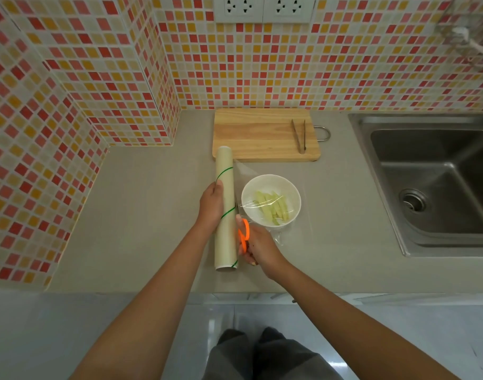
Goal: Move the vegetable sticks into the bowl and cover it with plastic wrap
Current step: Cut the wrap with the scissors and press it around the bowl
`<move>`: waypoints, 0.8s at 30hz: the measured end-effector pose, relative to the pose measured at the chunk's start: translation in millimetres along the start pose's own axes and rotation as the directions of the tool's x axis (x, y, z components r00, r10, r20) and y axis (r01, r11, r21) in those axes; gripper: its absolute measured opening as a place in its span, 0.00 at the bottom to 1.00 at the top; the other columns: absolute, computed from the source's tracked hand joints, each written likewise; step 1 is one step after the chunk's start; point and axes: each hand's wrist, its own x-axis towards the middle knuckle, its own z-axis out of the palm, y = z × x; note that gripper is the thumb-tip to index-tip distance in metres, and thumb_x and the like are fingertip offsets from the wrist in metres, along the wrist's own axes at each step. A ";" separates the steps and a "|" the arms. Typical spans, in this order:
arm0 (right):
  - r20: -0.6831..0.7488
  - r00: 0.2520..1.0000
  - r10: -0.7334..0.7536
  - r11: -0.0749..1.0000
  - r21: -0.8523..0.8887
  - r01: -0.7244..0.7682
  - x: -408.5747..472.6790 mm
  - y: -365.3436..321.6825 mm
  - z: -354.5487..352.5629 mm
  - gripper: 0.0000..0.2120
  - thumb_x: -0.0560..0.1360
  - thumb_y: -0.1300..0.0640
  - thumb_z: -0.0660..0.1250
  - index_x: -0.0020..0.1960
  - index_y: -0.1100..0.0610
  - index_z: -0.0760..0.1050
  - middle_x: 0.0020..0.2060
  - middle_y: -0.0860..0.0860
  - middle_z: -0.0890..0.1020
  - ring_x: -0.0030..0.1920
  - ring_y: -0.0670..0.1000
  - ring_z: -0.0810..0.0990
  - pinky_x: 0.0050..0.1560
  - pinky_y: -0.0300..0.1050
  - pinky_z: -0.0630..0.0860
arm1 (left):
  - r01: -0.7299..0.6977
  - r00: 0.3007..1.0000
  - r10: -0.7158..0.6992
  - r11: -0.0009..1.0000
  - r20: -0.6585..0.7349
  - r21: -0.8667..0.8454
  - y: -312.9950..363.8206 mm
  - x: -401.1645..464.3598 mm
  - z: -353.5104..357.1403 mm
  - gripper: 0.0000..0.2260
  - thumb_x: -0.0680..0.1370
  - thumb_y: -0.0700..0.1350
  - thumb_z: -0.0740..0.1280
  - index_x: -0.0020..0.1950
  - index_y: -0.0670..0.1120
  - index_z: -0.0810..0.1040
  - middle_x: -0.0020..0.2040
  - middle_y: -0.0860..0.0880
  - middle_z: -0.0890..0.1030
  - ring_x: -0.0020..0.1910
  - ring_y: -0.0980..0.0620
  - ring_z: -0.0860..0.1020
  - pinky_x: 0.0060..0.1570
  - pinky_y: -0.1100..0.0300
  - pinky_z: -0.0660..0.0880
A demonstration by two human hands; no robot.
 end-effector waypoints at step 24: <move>-0.079 0.993 0.088 0.996 0.004 -0.088 39.0 -36.2 0.3 0.29 0.73 0.34 0.61 0.28 0.59 0.68 0.23 0.55 0.74 0.14 0.48 0.64 0.19 0.32 0.57 | 0.002 0.999 0.000 0.999 0.044 -0.043 8.2 -6.6 -3.4 0.15 0.83 0.47 0.52 0.44 0.42 0.73 0.42 0.42 0.77 0.42 0.47 0.75 0.47 0.53 0.72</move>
